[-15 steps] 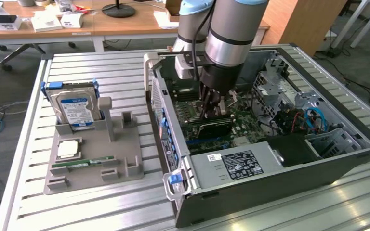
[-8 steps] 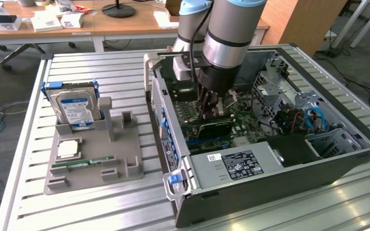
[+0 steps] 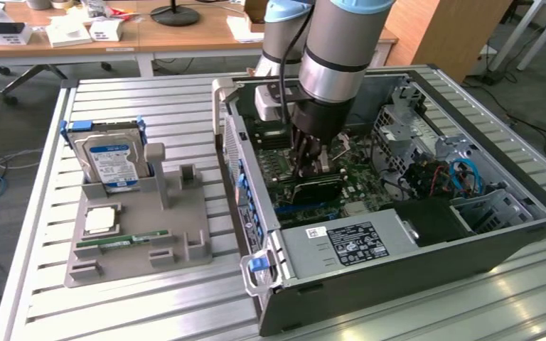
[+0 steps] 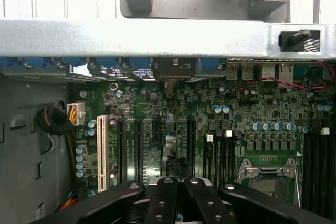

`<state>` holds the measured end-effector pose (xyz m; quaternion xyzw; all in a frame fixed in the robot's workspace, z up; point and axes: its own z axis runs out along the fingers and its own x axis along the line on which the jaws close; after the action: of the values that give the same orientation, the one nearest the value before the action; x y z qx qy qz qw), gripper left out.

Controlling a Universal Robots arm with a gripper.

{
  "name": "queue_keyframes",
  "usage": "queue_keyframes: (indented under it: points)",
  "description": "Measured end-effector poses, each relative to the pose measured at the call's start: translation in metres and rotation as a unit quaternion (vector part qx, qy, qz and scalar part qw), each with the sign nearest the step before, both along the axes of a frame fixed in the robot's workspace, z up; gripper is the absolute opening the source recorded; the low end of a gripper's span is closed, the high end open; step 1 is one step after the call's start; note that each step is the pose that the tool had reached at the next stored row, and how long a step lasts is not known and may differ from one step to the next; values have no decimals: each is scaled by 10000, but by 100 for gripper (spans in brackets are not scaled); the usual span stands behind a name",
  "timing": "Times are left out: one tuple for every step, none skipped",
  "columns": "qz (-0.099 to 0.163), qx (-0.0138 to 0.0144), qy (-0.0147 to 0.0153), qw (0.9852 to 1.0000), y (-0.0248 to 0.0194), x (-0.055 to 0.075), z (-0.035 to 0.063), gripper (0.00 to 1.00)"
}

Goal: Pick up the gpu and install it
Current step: 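Press down on the gpu until it lock into place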

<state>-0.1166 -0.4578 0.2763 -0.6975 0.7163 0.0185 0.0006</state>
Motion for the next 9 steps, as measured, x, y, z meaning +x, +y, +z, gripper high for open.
queue_keyframes:
  points:
    - [0,0,0,10000,1,0,-2,11]
    - [0,0,0,10000,1,0,-1,11]
    - [0,0,0,10000,1,0,-2,11]
    - [0,0,0,10000,1,0,-2,11]
    - [0,2,-1,10000,3,0,-5,11]
    - [-1,1,-1,10000,9,-1,-6,11]
    - [-1,1,-1,10000,13,-3,-8,11]
    - [0,1,-1,10000,15,-6,-9,11]
    - [0,1,-1,10000,15,-11,-10,11]
